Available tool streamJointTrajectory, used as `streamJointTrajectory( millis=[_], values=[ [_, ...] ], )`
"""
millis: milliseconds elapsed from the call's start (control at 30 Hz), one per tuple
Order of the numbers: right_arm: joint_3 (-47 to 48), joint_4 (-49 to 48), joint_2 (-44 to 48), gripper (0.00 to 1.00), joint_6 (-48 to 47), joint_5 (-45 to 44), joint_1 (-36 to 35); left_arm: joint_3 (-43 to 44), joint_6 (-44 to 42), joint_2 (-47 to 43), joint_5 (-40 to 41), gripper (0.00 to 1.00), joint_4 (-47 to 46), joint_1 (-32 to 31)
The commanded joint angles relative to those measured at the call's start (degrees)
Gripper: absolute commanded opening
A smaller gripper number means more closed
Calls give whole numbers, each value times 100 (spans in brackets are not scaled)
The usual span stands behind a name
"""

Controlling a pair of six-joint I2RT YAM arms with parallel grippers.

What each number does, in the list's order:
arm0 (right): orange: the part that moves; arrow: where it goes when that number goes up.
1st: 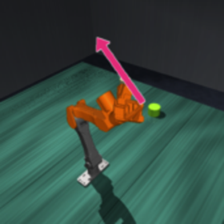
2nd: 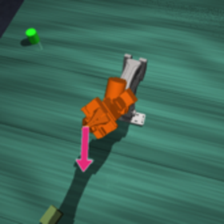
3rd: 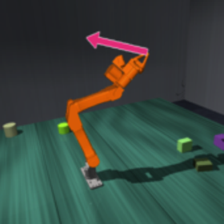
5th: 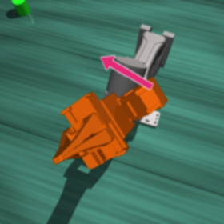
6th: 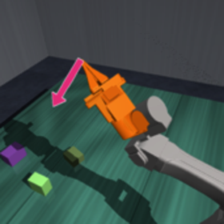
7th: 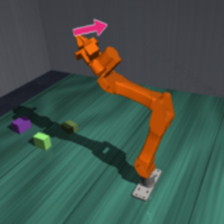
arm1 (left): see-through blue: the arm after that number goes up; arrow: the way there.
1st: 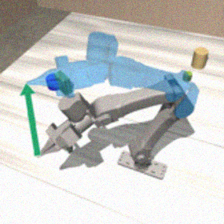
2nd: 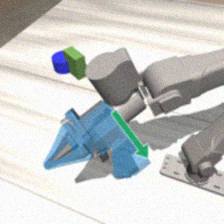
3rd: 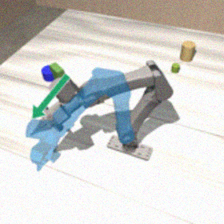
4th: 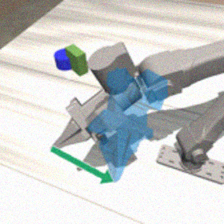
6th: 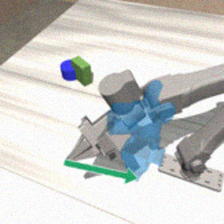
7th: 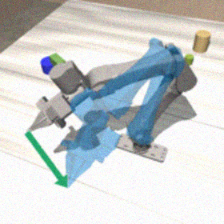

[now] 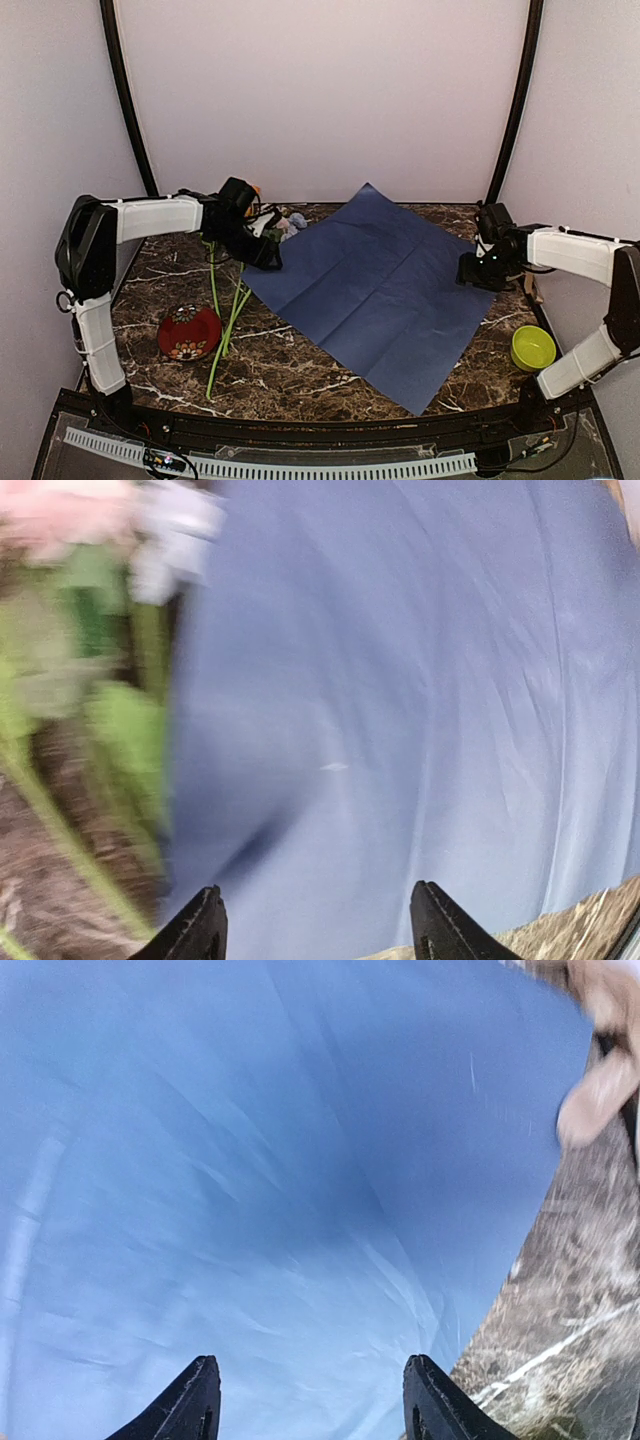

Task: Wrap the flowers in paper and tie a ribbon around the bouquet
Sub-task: Adjust the flattened wrapping paper at the center of the board, then pick up the fake flower from the center of the board.

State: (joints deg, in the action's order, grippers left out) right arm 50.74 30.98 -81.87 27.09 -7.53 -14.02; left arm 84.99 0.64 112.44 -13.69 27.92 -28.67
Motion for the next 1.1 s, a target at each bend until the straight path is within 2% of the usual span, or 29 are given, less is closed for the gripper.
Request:
streamJointTrajectory(
  millis=[0, 100, 200, 267, 400, 633, 700, 733, 900, 1067],
  values=[
    [201, -76, 337, 63, 69, 107, -82, -560, 761, -747, -280, 64, -406, 823],
    [146, -114, 322, 63, 79, 123, -92, -855, 1342, -828, 140, 61, -525, 1407],
    [87, -115, 179, 63, 68, 121, -137, -1035, 1551, -783, 745, 59, -654, 1709],
    [62, -100, 116, 63, 68, 87, -181, -1044, 1542, -689, 1069, 60, -657, 1756],
    [-6, -178, 66, 63, 85, 94, -251, -923, 1455, -331, 994, 63, -623, 1783],
    [-26, -237, -20, 64, 86, 163, -287, -818, 1450, 151, 1159, 61, -521, 1777],
    [-27, -250, -31, 64, 78, 179, -293, -771, 1424, 272, 1250, 57, -413, 1777],
    [-28, -255, -43, 64, 77, 189, -293, -756, 1415, 328, 1252, 51, -395, 1778],
    [-11, -277, -66, 64, 90, 206, -289, -769, 1475, 296, 1260, 1, -397, 1785],
    [3, -286, -62, 64, 89, 217, -303, -679, 1645, 64, 1323, 0, -517, 1892]
  ],
)
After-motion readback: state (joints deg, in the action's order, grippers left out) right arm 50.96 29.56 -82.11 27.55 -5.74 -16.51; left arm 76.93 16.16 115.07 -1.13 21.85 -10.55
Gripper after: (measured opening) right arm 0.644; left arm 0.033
